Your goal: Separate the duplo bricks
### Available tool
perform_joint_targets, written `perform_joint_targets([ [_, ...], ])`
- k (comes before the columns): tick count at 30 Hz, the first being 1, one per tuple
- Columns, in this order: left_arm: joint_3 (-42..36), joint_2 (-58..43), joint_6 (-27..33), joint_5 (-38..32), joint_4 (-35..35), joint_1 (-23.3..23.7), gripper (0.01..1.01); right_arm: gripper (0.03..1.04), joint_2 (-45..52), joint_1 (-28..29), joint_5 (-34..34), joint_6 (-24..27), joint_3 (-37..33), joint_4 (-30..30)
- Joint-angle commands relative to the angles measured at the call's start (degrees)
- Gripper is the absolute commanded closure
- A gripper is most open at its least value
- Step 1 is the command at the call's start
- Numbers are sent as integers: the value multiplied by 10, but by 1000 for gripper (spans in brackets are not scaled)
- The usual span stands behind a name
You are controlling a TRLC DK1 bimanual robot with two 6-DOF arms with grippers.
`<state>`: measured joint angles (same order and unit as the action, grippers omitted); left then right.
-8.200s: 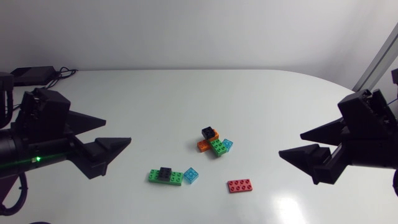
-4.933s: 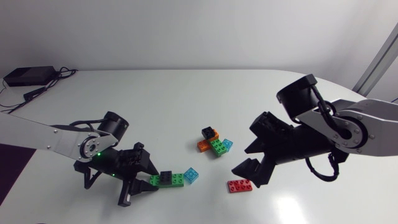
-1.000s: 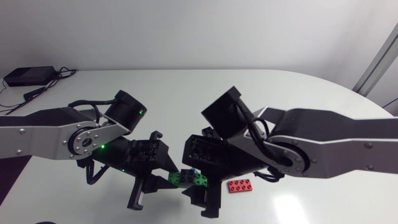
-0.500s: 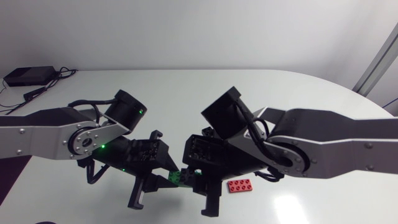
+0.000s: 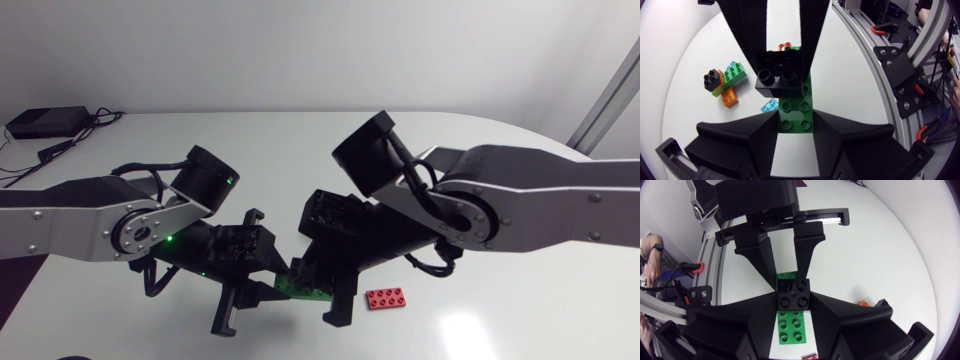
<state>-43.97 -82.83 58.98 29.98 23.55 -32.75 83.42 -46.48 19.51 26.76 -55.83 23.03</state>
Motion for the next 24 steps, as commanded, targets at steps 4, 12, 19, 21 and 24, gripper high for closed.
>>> perform_joint_targets([
  [4, 11, -1, -10, 3, -3, 9, 770, 784, -28, -8, -38, -10, 39, -51],
  [12, 11, -51, 61, -4, -2, 149, 770, 784, -104, 44, -61, 0, 78, -62],
  [19, 17, -92, 105, -32, -2, 219, 766, 784, -158, 137, -54, 3, 122, -73],
  [21, 17, -102, 105, -43, -5, 219, 766, 784, -176, 169, -55, 0, 137, -82],
  [24, 18, -116, 99, -53, -20, 216, 761, 784, -197, 221, -55, -4, 156, -89],
])
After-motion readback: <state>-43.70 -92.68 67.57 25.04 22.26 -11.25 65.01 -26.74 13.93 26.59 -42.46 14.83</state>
